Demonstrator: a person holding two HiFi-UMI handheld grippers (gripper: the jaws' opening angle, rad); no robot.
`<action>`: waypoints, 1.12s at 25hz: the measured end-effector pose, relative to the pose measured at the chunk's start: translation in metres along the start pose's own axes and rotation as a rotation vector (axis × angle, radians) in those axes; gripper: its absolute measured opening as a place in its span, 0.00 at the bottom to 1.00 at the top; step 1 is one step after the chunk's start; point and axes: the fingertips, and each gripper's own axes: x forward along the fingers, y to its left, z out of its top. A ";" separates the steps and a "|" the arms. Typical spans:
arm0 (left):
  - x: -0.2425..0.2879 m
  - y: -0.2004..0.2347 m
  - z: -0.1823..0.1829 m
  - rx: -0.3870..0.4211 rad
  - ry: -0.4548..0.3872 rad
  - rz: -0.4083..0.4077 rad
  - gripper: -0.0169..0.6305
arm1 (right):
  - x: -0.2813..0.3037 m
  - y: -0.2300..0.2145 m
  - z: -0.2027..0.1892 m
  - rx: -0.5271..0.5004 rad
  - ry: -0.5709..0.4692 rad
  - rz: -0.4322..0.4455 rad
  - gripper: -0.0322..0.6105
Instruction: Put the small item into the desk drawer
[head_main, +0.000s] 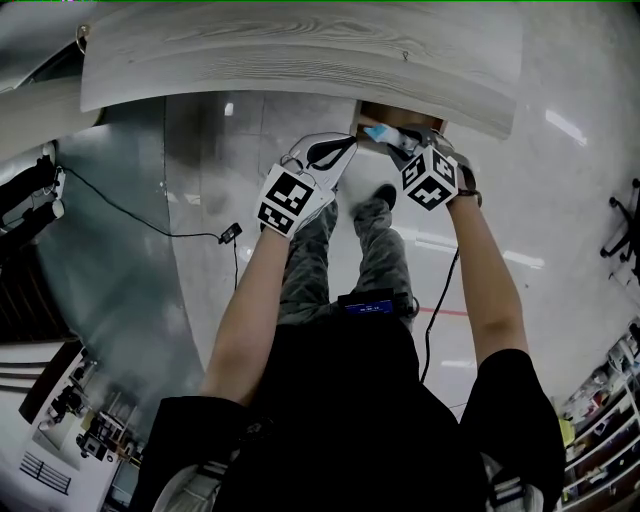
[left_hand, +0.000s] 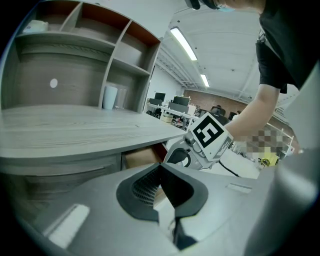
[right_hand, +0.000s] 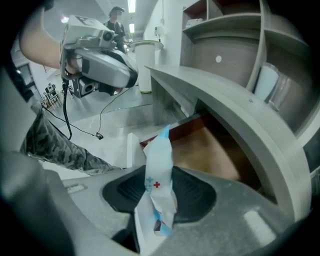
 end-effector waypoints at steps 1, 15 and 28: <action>0.001 0.002 -0.004 0.004 0.002 0.000 0.03 | 0.004 0.000 -0.001 -0.006 0.006 0.002 0.29; -0.002 0.001 -0.017 -0.004 0.025 0.004 0.03 | 0.031 0.002 -0.017 -0.054 0.106 0.025 0.29; -0.008 0.004 -0.018 0.001 0.039 0.004 0.03 | 0.038 0.002 -0.013 -0.028 0.123 0.071 0.30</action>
